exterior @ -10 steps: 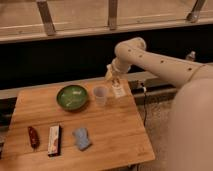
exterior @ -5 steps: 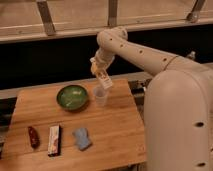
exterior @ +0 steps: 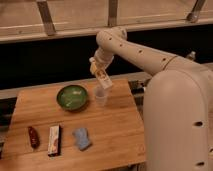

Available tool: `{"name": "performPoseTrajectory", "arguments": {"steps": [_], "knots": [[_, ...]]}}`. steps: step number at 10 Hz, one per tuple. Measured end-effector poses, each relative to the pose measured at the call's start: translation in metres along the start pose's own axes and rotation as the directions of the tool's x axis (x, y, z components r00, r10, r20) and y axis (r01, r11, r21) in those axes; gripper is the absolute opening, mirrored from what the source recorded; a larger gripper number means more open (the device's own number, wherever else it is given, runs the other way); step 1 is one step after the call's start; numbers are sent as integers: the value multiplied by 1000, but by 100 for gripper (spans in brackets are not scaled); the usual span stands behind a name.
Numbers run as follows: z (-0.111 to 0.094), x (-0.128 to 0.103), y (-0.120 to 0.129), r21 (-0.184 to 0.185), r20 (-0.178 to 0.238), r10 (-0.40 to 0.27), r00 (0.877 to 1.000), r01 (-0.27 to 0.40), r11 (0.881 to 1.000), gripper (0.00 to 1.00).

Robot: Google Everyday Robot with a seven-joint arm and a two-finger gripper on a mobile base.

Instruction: Place the bottle in the ceramic bowl

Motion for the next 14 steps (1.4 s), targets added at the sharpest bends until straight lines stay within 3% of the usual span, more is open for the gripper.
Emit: {"name": "performPoseTrajectory", "arguments": {"steps": [2, 4, 6, 8, 10, 11, 14], "knots": [[2, 2, 0, 4, -8, -20, 1000, 20, 1000, 0], [9, -13, 25, -1, -17, -101, 995, 101, 995, 0], [16, -36, 55, -6, -24, -178, 984, 178, 984, 0], [23, -53, 89, -22, -32, -269, 963, 268, 963, 0], [35, -56, 108, -65, -27, -309, 951, 307, 950, 0], [47, -56, 116, -112, -17, -317, 948, 313, 943, 0], [64, -57, 126, -193, 16, -327, 945, 324, 926, 0]]}}
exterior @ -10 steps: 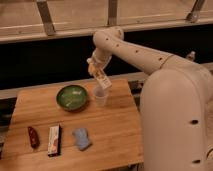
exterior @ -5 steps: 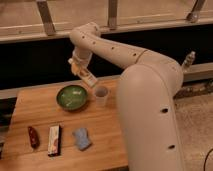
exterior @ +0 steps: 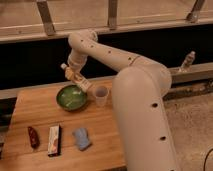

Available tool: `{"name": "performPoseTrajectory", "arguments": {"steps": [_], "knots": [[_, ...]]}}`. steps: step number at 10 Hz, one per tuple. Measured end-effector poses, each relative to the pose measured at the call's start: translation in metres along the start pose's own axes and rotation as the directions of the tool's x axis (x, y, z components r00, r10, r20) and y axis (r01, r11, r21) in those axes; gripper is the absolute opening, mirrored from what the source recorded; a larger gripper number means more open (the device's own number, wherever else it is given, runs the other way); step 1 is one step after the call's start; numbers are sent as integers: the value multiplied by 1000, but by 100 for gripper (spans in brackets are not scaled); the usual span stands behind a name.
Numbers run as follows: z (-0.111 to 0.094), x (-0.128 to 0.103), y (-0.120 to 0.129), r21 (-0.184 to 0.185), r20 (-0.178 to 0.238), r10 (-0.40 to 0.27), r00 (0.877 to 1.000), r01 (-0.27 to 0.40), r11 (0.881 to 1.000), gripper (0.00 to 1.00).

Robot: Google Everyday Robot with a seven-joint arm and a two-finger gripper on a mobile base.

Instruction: Place the bottle in the ceramic bowl

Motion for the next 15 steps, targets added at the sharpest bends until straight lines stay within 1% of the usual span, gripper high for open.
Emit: {"name": "performPoseTrajectory", "arguments": {"steps": [2, 4, 5, 6, 8, 9, 10, 11, 12, 13, 15], "knots": [[9, -5, 5, -33, 7, -15, 1000, 15, 999, 0], [25, -10, 14, -75, -2, -35, 999, 35, 997, 0], [31, -12, 18, -87, -9, -41, 999, 40, 995, 0], [39, -11, 19, -98, -24, -45, 999, 43, 994, 0], [58, -4, 19, -122, -70, -49, 996, 40, 992, 0], [73, 1, 21, -137, -97, -58, 994, 44, 990, 2], [82, 4, 23, -147, -107, -63, 992, 47, 988, 4], [81, 4, 20, -144, -106, -61, 993, 45, 988, 3], [80, 6, 19, -143, -107, -58, 993, 43, 989, 0], [81, 5, 20, -144, -106, -60, 993, 45, 989, 3], [81, 5, 20, -143, -107, -61, 992, 45, 989, 20]]}}
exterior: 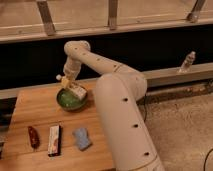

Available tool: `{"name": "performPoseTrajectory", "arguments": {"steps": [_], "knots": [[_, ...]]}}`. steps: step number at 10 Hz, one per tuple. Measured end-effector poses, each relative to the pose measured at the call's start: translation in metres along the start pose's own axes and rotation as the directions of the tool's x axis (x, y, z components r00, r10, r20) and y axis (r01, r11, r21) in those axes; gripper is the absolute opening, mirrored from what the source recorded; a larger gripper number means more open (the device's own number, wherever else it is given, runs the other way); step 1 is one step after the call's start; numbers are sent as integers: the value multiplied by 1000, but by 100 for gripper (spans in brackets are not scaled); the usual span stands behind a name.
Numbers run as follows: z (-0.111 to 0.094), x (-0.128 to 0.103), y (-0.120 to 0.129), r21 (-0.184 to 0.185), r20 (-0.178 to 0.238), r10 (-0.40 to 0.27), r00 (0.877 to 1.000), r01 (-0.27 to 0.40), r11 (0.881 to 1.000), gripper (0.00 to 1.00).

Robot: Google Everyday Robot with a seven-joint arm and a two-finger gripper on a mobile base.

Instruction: Place the bottle in the ceramic bowl

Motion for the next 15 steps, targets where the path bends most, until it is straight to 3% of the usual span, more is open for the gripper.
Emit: {"name": "performPoseTrajectory", "arguments": {"steps": [5, 6, 15], "knots": [[0, 0, 0, 0, 0, 1, 1000, -1, 1000, 72], [0, 1, 0, 0, 0, 1, 1000, -1, 1000, 78], [0, 0, 0, 0, -1, 1, 1000, -1, 1000, 80]]}}
